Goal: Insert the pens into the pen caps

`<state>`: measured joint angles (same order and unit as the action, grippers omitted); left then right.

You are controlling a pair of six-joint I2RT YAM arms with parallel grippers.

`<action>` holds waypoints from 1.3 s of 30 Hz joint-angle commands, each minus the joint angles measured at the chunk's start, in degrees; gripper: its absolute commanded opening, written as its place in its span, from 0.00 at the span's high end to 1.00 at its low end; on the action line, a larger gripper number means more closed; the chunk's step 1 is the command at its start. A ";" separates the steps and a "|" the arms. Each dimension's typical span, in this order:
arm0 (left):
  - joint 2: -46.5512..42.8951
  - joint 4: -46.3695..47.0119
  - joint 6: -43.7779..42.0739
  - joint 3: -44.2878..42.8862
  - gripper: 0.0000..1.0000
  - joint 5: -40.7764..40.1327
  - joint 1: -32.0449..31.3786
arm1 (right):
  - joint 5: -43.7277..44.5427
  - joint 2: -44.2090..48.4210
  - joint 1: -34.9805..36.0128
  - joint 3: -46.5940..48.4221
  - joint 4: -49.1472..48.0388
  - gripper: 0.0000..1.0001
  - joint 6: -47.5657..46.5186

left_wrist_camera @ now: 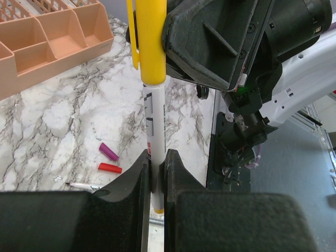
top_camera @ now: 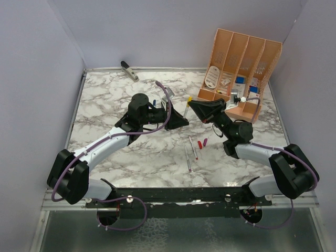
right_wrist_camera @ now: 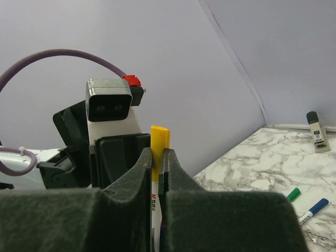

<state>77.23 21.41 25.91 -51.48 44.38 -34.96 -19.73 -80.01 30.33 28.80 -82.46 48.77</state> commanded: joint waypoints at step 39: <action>17.78 -23.79 -5.68 -11.62 1.00 -27.73 11.05 | 32.22 24.91 11.29 2.71 35.32 0.10 -28.51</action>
<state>89.41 5.85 21.87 -58.15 22.57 -24.43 4.03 -55.18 41.67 29.43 -55.42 21.67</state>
